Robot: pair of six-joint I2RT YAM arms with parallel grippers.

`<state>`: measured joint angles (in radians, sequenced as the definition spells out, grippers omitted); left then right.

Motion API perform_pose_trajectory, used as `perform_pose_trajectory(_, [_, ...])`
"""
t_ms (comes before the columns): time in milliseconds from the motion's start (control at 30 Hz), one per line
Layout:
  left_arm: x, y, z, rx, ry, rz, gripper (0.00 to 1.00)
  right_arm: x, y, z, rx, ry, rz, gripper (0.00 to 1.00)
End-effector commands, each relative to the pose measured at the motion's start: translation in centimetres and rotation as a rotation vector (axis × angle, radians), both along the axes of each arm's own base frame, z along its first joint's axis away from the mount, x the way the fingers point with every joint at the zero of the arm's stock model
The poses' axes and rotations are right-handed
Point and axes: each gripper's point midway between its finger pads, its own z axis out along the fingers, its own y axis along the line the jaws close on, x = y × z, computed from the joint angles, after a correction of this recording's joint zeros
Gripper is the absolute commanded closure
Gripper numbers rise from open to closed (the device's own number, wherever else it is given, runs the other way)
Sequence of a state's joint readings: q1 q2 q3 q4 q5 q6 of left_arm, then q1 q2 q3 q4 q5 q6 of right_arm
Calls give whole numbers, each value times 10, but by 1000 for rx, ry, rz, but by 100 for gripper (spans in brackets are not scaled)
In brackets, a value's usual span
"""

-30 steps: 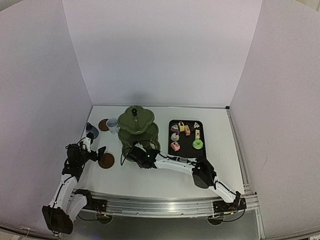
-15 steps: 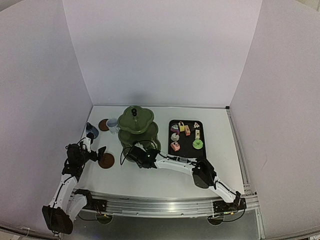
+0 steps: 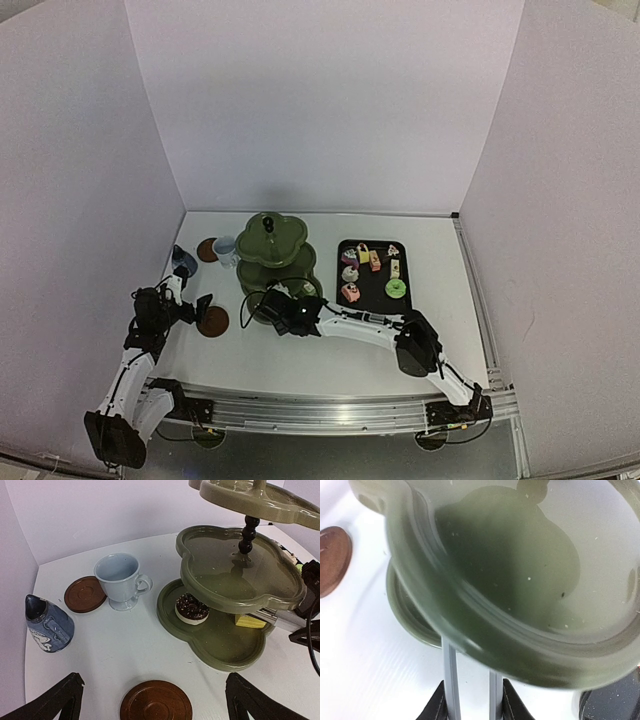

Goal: Serve the afternoon tea

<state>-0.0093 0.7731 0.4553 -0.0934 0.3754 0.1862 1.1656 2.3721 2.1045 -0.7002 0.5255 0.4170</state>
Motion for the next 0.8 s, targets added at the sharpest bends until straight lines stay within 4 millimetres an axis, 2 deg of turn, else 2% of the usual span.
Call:
perform_pose_trajectory(0, [-3,-2,-4,3,11,-20,0,-7,12,48,135,-12,30,72])
perform_pose_trajectory(167, [-4,-2,-5,3,11,-20,0,-23,14,49,141,43,114,72])
perform_pose_trajectory(433, [-4,-2,-5,5,15,-21,0,-70,15,63,157,144,342,73])
perform_pose_trajectory(567, [-3,-2,-5,6,16,-21,0,-92,-4,72,167,199,396,73])
perform_pose_trajectory(767, [-2,2,-7,7,24,-8,0,-122,-54,65,96,301,411,74])
